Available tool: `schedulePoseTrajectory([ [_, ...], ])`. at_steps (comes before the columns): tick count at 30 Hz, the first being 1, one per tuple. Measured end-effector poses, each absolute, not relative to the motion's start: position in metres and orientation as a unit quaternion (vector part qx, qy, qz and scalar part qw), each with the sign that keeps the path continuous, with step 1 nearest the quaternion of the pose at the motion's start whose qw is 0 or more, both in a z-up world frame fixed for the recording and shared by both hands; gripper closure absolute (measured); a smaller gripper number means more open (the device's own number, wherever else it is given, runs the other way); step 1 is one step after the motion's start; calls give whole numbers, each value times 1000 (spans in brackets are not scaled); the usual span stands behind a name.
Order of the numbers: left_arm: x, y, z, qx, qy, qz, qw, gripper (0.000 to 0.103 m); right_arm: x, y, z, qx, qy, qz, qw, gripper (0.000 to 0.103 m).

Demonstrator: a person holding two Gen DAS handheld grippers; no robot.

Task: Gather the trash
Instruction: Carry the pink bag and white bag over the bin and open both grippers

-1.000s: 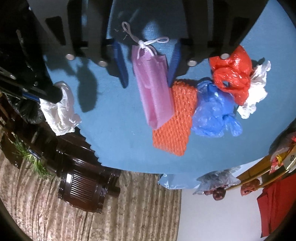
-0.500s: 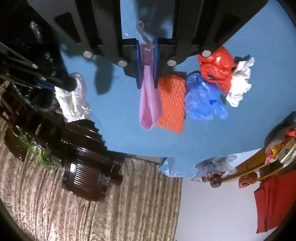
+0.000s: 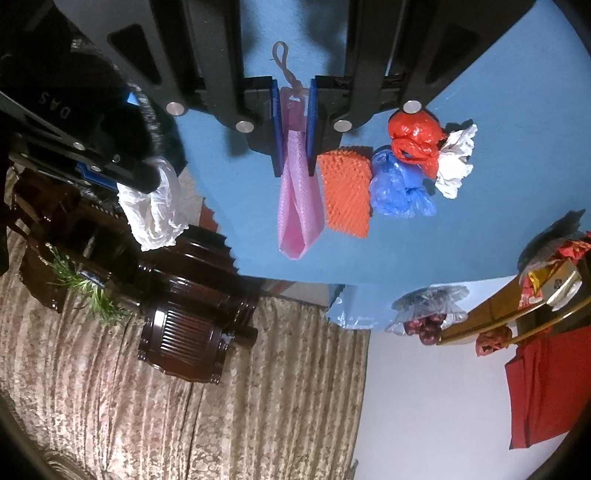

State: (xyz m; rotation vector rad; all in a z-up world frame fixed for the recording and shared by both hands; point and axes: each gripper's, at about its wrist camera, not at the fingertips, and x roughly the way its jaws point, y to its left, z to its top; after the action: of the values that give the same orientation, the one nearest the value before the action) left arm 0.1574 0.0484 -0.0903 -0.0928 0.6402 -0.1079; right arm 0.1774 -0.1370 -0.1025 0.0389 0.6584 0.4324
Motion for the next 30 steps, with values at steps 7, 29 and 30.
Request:
schedulePoseTrajectory([
  [7, 136, 23, -69, -35, 297, -78, 951, 92, 145, -166, -81, 22, 300, 195, 934, 84],
  [29, 137, -130, -59, 10, 288, -226, 931, 92, 94, -324, -95, 43, 311, 53, 948, 84],
  [30, 140, -139, -61, 13, 289, -232, 929, 92, 94, -327, -97, 43, 313, 49, 948, 84],
])
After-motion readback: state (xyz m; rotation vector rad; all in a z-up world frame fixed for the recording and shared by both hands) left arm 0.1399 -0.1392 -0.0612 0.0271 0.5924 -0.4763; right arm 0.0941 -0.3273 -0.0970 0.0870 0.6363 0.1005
